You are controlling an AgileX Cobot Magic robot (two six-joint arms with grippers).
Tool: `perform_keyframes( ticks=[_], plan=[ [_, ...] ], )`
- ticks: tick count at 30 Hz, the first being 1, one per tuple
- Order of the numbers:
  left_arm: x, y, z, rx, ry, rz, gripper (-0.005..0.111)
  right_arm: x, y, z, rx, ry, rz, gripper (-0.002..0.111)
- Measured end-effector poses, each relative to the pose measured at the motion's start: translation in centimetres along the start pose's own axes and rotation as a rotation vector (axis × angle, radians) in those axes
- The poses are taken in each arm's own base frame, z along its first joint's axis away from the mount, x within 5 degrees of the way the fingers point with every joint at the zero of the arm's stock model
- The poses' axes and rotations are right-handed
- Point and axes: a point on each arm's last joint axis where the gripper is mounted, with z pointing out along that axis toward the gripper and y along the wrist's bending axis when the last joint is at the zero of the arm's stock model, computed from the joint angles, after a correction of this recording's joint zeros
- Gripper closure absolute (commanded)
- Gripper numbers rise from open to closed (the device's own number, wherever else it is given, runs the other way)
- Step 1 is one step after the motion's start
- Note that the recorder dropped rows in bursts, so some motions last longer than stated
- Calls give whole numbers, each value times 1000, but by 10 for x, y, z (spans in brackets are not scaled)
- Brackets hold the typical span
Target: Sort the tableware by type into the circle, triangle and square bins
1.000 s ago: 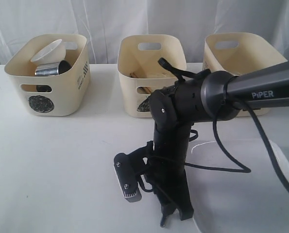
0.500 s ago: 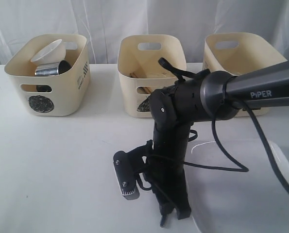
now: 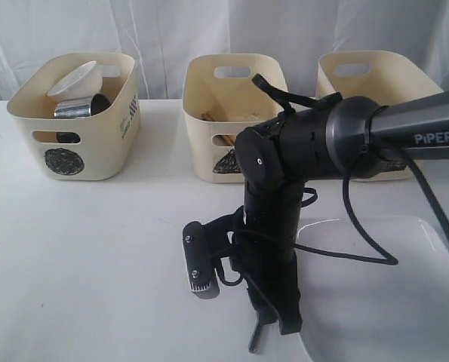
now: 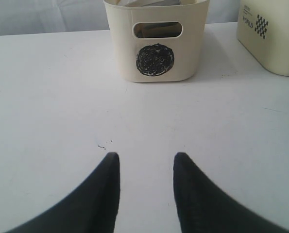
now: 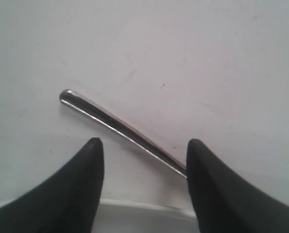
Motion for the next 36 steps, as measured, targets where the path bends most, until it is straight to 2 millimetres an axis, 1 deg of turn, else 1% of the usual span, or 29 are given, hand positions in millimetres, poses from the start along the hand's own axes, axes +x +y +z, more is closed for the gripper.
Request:
perform_keyframes(
  ticks=[8,14,19,22,28,32,34,36],
  plan=[
    [0,0,0,0,0,0,65,0,1,2,-8,4,5,59],
    [0,0,0,0,0,0,65,1,-1,11,-28,24,1,59],
    [0,0,0,0,0,0,65,2,-1,13,-30,38,-5,59],
    [0,0,0,0,0,0,65,3,-3,22,-47,52,-7,59],
    [0,0,0,0,0,0,65,-2,-3,24,-34,55,-27,59],
    [0,0,0,0,0,0,65,-12,-7,24,9,-40,21,59],
    [0,0,0,0,0,0,65,-20,-16,24,99,-102,50,59],
    [0,0,0,0,0,0,65,-29,-27,22,188,-170,137,59]
  ],
)
